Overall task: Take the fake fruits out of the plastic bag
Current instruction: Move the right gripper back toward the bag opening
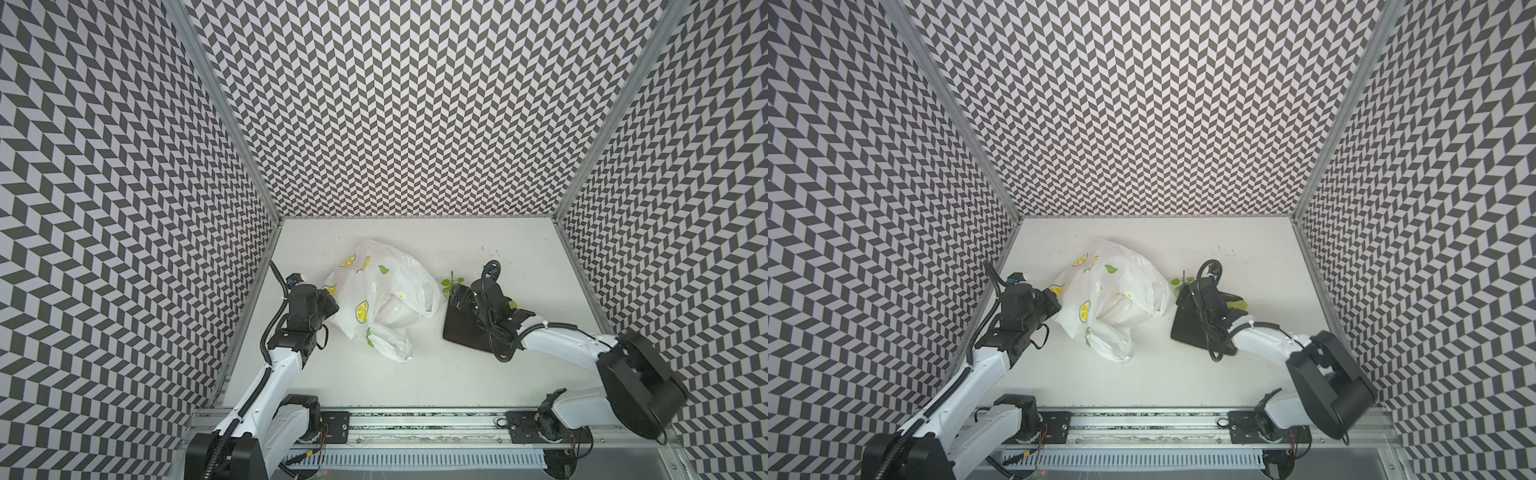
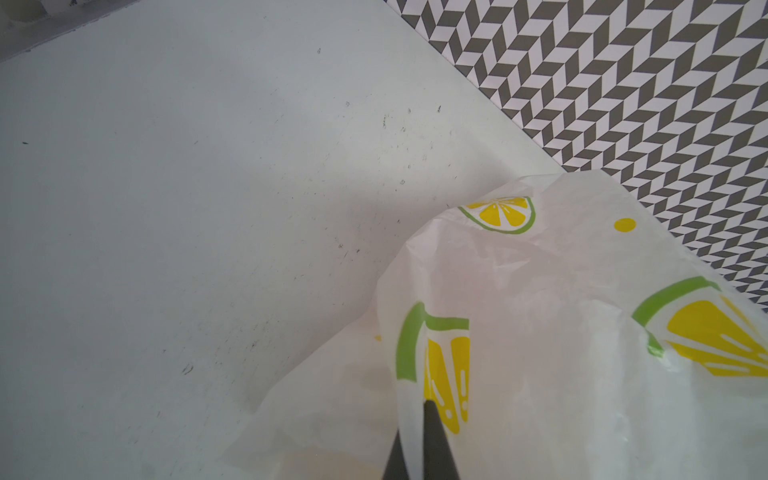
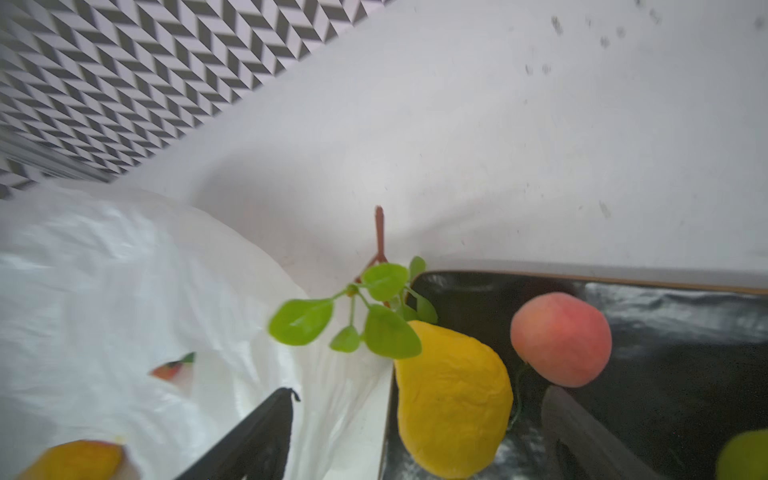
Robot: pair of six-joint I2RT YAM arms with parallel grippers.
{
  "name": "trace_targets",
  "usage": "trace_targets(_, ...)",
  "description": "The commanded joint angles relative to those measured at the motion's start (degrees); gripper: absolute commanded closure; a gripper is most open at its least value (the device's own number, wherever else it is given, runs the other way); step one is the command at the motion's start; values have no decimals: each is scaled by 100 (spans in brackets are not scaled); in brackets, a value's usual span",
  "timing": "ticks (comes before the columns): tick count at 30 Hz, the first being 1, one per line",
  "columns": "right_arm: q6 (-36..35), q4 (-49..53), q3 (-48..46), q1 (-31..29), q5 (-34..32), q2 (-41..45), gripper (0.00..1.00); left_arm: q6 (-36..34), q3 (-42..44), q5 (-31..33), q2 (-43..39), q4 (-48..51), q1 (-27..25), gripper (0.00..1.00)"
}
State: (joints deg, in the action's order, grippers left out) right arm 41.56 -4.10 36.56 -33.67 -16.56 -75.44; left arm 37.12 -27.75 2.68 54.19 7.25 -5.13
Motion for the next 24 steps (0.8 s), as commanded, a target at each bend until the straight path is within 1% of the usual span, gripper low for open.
trace_targets(1, -265, 212, -6, 45, -390, 995, 10, -29, -37, -45, 69, -159, -15, 100)
trace_targets(3, -731, -87, -142, 45, -81, 1561, 16, -50, -34, -85, 123, -187, -16, 100)
trace_targets(5, -1180, -413, -234, 28, 681, 1992, 27, -74, -68, -112, 187, -195, -18, 100)
trace_targets(7, -1432, -305, -57, -92, 1265, 2025, 35, -83, -78, -131, 223, -216, -28, 100)
trace_targets(8, -1547, -160, 88, -238, 1430, 1943, 37, -91, -82, -144, 239, -228, -28, 100)
trace_targets(11, -1764, 61, 353, -729, 1649, 1548, 43, -108, -119, -161, 289, -225, -23, 100)
trace_targets(16, -1722, -356, 457, -1283, 2073, 652, 52, -141, -131, -221, 335, -250, -21, 100)
trace_targets(20, -1814, -462, 979, -1640, 2350, -326, 54, -170, -161, -254, 403, -252, -24, 100)
trace_targets(24, -1897, -708, 1497, -1764, 2452, -1289, 56, -197, -168, -239, 417, -236, -32, 100)
